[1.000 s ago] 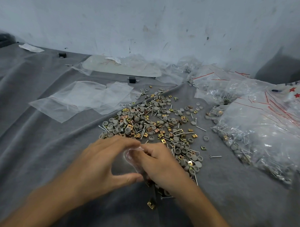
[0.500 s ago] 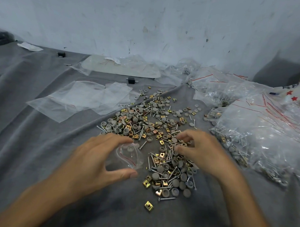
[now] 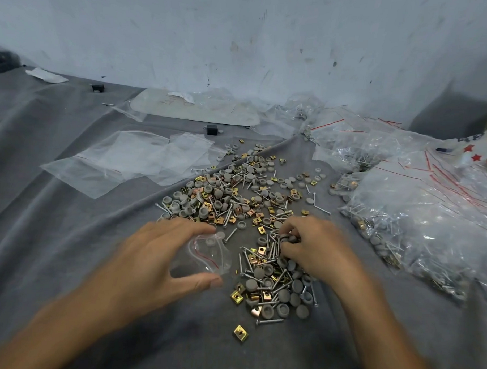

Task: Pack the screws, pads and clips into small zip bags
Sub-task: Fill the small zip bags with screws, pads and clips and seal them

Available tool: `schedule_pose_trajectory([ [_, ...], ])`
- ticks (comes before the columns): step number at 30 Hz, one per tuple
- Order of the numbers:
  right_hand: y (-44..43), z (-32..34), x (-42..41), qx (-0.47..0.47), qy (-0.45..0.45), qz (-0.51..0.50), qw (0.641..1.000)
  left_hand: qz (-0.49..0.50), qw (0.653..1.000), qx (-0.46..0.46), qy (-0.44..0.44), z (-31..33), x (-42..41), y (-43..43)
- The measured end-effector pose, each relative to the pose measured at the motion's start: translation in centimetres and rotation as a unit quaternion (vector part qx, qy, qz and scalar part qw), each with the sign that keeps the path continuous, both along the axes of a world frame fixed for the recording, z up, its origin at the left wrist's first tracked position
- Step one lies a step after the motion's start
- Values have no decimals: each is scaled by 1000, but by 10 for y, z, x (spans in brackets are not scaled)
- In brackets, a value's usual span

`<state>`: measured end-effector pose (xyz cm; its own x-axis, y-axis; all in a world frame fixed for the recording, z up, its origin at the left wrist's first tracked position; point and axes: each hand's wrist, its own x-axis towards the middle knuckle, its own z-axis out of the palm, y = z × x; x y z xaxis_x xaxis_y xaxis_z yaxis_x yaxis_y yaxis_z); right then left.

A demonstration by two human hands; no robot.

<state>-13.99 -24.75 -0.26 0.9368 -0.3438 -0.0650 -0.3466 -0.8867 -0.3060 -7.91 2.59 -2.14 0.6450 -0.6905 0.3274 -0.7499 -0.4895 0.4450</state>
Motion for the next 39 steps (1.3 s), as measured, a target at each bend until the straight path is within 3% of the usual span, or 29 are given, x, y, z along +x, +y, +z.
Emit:
schedule_pose_trajectory([
  [9, -3, -5, -3, 72, -139, -28, 987, 6, 1000, 29, 6, -1, 2, -1],
  [13, 2, 2, -3, 190, -181, -4, 965, 10, 1000, 26, 12, -2, 4, -1],
  [15, 13, 6, -3, 331, -186, 39, 924, 11, 1000, 21, 11, -2, 5, -3],
  [17, 28, 8, -3, 478, -174, 92, 856, 15, 1000, 13, 12, -3, 5, -4],
  [20, 47, 1, -2, 569, -142, 150, 796, 24, 1000, 9, 16, -4, 5, -6],
  [29, 57, -6, 0, 577, -133, 159, 790, 27, 999, -17, 15, -1, 5, -7],
  [39, 59, -5, 0, 531, -151, 147, 821, 27, 999, -21, 14, 1, 6, -7],
])
